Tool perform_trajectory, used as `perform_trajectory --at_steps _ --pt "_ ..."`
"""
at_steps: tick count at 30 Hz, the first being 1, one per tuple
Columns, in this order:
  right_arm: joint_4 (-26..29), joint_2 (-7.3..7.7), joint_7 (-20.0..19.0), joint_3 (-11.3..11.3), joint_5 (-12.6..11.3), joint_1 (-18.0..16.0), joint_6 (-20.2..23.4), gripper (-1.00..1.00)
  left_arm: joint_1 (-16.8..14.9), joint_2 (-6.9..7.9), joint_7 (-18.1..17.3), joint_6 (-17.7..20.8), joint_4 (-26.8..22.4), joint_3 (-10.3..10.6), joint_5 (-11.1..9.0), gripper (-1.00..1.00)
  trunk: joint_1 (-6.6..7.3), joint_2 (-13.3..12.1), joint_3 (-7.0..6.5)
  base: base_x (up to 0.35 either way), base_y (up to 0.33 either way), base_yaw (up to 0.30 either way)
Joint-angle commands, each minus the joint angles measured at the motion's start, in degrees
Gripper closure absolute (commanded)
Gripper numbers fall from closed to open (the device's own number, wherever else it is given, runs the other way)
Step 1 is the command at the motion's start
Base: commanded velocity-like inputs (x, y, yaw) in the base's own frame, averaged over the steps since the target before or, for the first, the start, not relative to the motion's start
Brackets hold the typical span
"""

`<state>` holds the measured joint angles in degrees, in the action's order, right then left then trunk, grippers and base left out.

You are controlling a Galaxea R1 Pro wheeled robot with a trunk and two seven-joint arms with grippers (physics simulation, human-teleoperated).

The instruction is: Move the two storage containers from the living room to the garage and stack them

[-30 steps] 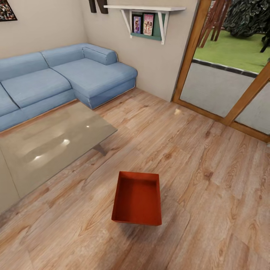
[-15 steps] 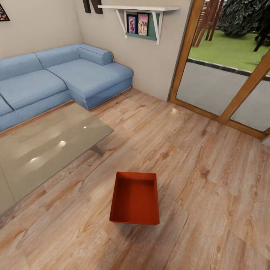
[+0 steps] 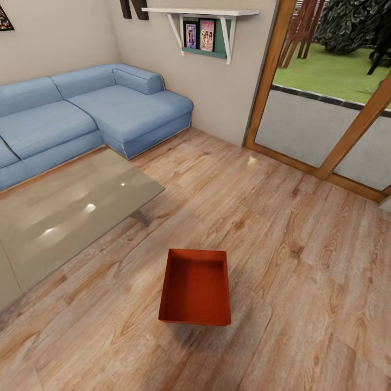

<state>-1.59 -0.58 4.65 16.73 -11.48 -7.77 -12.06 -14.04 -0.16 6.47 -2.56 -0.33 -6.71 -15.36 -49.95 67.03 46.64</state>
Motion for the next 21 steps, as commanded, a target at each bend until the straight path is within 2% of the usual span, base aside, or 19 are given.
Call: perform_trajectory --at_steps 1,10,11,13,15,16,18,19,21 --pt "-0.17 -0.03 -0.02 0.41 -0.58 -0.06 -0.29 -1.00 -0.02 -0.02 0.09 -0.20 0.05 -0.42 -0.02 -1.00 0.00 0.02 0.03 0.000 0.000 0.000" --pt "-0.17 -0.35 0.09 0.32 -0.65 -0.06 -0.32 -1.00 -0.02 -0.02 0.08 -0.17 0.07 -0.41 -0.04 -1.00 0.00 0.02 0.03 0.000 0.000 0.000" --pt "-0.10 -0.04 0.25 0.34 -0.49 -0.06 -0.13 -1.00 -0.02 -0.06 0.19 -0.14 -0.13 -0.13 0.64 -1.00 0.00 0.02 0.03 0.000 0.000 0.000" --pt "0.27 0.01 0.40 0.33 -0.40 -0.06 -0.07 -1.00 -0.02 0.27 0.37 -0.15 -0.31 -0.17 0.67 -1.00 0.00 0.02 0.03 0.000 0.000 0.000" --pt "1.05 0.05 0.62 0.33 -0.35 -0.07 0.30 -1.00 -0.02 1.48 0.49 -0.13 -1.21 -0.29 0.60 -1.00 0.00 0.02 0.03 0.000 0.000 0.000" --pt "5.74 0.14 1.64 0.29 -0.40 -0.09 6.21 -1.00 -0.02 5.58 0.73 0.94 -8.56 -0.51 0.25 -1.00 0.00 0.02 0.03 0.000 0.000 0.000" --pt "9.20 0.32 2.47 -0.05 -0.49 -1.10 10.25 -1.00 -0.04 7.76 0.82 2.62 -13.04 -0.56 0.16 -1.00 0.00 0.02 0.03 0.000 0.000 0.000" --pt "10.03 0.46 2.75 -0.32 -0.50 -1.72 11.00 -1.00 -0.09 8.26 0.83 3.26 -14.13 -0.56 0.16 -1.00 0.00 0.02 0.03 0.000 0.000 0.000" --pt "12.06 1.82 4.45 -2.49 -0.54 -5.33 13.01 -1.00 -0.35 10.40 0.88 6.84 -18.41 -0.62 0.14 -1.00 0.00 0.02 0.03 0.000 0.000 0.000"
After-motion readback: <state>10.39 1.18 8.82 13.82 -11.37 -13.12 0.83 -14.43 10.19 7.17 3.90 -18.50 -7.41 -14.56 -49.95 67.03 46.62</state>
